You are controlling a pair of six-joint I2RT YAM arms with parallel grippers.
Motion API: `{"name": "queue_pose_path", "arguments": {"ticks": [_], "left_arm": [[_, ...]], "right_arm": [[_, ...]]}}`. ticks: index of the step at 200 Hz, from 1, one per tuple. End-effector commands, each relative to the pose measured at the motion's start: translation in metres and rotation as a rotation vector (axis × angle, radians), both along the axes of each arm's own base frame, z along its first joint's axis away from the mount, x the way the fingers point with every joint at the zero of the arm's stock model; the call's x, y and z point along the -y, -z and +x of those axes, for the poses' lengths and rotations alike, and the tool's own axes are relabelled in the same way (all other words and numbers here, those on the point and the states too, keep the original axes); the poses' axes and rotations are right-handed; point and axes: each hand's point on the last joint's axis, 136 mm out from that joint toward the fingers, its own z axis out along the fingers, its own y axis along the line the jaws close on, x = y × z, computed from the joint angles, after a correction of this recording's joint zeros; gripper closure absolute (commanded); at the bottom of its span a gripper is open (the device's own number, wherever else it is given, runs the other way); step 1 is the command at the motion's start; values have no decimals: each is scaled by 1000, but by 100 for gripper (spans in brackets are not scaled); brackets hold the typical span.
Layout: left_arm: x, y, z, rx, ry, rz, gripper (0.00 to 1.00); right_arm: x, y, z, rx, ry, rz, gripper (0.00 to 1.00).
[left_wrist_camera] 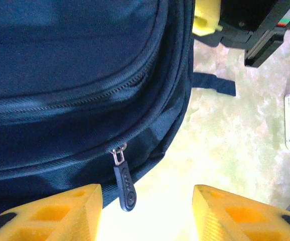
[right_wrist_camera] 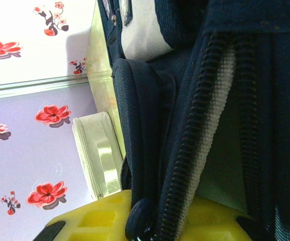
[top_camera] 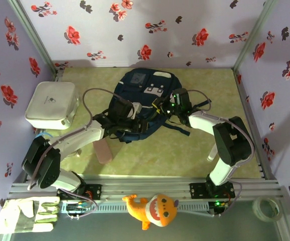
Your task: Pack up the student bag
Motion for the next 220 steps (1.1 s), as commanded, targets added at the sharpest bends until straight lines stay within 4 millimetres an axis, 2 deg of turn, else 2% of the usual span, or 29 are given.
{"name": "queue_pose_path", "arguments": {"ticks": [1, 63, 86, 110, 135, 161, 194, 220], "left_arm": [[1, 15, 1, -37, -38, 16, 52], [6, 30, 5, -68, -58, 20, 70], [7, 31, 7, -67, -70, 13, 85], [8, 26, 8, -47, -64, 0, 100], [12, 15, 11, -15, -46, -23, 100], [17, 3, 12, 14, -26, -57, 100], [17, 0, 11, 28, -20, -67, 100], [5, 9, 13, 23, -29, -37, 100]], "right_arm": [[-15, -41, 8, 134, -39, 51, 79], [-16, -43, 7, 138, -40, 65, 79], [-15, -41, 6, 134, -38, 70, 78], [-14, -39, 1, 131, -34, 78, 70], [-21, -37, -13, 114, -28, 111, 58], [-33, -29, -26, 79, -25, 134, 56], [-39, -18, -37, 62, 10, 113, 62], [-31, -20, -35, 87, 44, 86, 78]]}}
